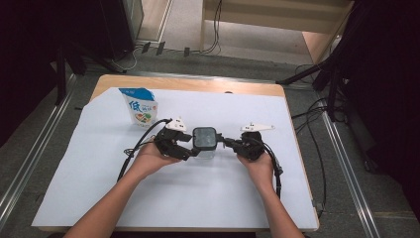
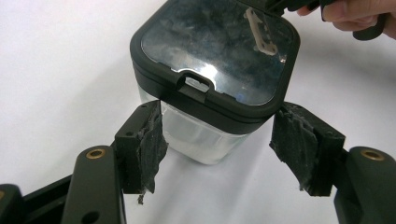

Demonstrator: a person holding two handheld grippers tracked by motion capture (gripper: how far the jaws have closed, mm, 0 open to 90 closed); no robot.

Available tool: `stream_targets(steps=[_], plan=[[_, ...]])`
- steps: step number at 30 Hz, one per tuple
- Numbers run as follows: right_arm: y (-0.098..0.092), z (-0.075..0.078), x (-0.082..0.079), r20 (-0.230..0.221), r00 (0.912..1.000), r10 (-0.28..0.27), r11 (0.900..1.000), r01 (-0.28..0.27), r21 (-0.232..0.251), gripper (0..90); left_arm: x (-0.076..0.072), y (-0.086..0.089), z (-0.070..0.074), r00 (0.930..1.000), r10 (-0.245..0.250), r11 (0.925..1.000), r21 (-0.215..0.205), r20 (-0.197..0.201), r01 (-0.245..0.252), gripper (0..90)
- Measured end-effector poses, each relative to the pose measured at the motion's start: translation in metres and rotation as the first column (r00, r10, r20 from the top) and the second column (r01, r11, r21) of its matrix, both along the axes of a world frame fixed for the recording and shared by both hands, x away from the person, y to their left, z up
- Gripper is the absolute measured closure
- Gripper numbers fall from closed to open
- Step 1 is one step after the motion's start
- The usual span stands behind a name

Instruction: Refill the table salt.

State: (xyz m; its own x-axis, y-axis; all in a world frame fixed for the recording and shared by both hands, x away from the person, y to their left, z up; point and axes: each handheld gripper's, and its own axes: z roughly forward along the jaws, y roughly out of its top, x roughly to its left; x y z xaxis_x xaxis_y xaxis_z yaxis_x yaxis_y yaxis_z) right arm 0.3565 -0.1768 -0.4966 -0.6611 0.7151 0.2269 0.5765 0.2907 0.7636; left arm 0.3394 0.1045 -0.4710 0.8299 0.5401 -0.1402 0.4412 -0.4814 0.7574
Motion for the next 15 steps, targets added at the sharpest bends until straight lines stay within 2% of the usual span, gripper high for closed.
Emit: stream_targets(steps=[7, 9, 12, 15], plan=[[0.0008, 0.0002, 0.0001, 0.000, 1.0000, -0.005, 1.000, 0.005, 0.002, 90.0, -0.0002, -0.0012, 0.0015, 1.0000, 0.000, 0.9998, 0.022, -0.001, 0.000, 36.5], [0.0006, 0.0001, 0.0006, 0.002, 1.0000, -0.003, 1.000, 0.003, 0.003, 90.0, -0.0010, -0.0003, 0.0028, 1.0000, 0.000, 0.9998, 0.022, 0.009, 0.000, 39.6], [0.0007, 0.0002, 0.0005, 0.000, 1.0000, -0.004, 1.000, 0.004, 0.003, 90.0, -0.0004, 0.0015, 0.0047, 0.9999, -0.010, 0.9999, 0.011, -0.006, 0.010, 40.5], [0.0009, 0.0002, 0.0008, 0.002, 1.0000, -0.003, 1.000, 0.003, 0.003, 90.0, -0.0004, 0.0029, 0.0074, 0.9998, -0.018, 0.9997, 0.014, 0.000, 0.018, 42.2]])
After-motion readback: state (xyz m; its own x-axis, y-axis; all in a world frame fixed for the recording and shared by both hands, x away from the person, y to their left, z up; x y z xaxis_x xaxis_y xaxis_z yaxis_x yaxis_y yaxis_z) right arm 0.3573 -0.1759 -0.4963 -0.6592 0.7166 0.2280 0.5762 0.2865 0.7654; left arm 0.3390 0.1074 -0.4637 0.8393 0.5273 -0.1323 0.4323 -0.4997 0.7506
